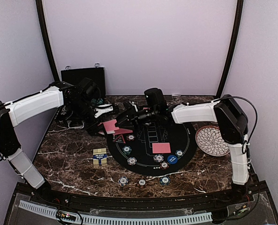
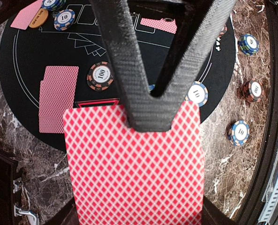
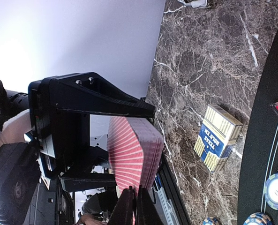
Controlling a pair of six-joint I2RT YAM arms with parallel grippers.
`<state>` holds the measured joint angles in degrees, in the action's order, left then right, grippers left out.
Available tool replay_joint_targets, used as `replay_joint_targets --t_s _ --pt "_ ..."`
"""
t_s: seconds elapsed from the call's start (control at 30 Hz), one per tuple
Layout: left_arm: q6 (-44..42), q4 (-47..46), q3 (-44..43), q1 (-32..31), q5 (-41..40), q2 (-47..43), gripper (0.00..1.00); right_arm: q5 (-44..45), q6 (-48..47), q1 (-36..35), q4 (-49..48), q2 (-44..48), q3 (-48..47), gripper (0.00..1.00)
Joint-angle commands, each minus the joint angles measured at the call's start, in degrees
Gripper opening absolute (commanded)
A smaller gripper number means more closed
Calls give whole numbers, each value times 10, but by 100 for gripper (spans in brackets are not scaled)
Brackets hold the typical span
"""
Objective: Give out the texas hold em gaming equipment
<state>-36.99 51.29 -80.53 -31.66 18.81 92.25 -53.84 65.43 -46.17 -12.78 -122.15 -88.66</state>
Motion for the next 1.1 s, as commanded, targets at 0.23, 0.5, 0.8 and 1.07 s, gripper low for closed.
replay_joint_targets --t_s 0.23,0.5,0.8,1.07 --pt "1 -3 0 3 0 -18 0 -14 59 18 -101 36 36 0" --pt "-1 -3 1 3 -2 -17 0 -19 68 40 -112 52 57 0" --pt "-2 -4 2 3 -5 -15 0 -24 50 71 -96 75 85 0" --pt "-3 -4 1 3 -5 -14 0 -26 41 89 -92 83 97 0"
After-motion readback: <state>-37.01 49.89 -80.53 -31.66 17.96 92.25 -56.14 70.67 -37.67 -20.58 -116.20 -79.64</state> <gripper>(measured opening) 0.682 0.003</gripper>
